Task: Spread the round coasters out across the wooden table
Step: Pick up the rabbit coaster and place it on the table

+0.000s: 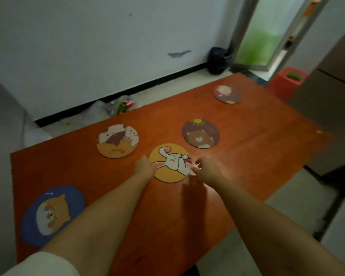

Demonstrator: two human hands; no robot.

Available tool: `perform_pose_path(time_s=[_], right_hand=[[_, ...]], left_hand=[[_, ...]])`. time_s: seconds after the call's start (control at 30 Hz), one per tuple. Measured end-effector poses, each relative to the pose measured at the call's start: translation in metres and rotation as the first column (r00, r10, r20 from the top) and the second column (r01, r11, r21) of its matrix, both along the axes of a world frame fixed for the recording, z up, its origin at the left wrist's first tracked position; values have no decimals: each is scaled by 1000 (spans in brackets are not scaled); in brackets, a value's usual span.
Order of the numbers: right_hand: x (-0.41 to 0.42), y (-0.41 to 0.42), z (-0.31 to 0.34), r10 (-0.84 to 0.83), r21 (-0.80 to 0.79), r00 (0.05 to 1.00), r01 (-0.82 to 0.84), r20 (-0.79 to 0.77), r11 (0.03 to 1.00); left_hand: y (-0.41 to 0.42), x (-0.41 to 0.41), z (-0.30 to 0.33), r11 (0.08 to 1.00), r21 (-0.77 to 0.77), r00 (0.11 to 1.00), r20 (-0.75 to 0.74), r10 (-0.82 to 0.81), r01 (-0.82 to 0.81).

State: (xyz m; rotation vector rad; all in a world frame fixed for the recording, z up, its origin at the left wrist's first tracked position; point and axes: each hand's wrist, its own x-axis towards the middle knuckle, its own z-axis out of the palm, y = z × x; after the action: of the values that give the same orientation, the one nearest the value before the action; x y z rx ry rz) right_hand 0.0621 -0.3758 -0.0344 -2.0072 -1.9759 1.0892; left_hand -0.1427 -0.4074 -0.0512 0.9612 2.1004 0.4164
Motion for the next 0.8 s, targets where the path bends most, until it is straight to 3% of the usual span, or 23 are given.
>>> perform_pose_path(time_s=[0.1, 0.2, 0.4, 0.5, 0.63, 0.8], right_hand=[[-11, 38, -13, 122, -22, 992, -121, 44, 992], [-23, 66, -26, 253, -60, 960, -248, 117, 967], [-45, 90, -46, 295, -129, 932, -273, 210, 953], [-41, 99, -48, 250, -184, 963, -228, 106, 956], [-31, 97, -39, 280, -100, 960, -277, 16, 956], [-30, 78, -14, 322, -128, 942, -332, -89, 935]], left_hand=[[15, 9, -7, 979, -150, 990, -27, 138, -140], [25, 24, -10, 934, -203, 954, -115, 277, -296], [32, 47, -19, 900, -238, 922, -226, 313, -364], [31, 39, -21, 891, -224, 913, -203, 353, -394], [15, 36, -17, 927, -183, 937, -185, 296, -329], [-19, 28, 2, 883, -69, 879, 82, 469, -464]])
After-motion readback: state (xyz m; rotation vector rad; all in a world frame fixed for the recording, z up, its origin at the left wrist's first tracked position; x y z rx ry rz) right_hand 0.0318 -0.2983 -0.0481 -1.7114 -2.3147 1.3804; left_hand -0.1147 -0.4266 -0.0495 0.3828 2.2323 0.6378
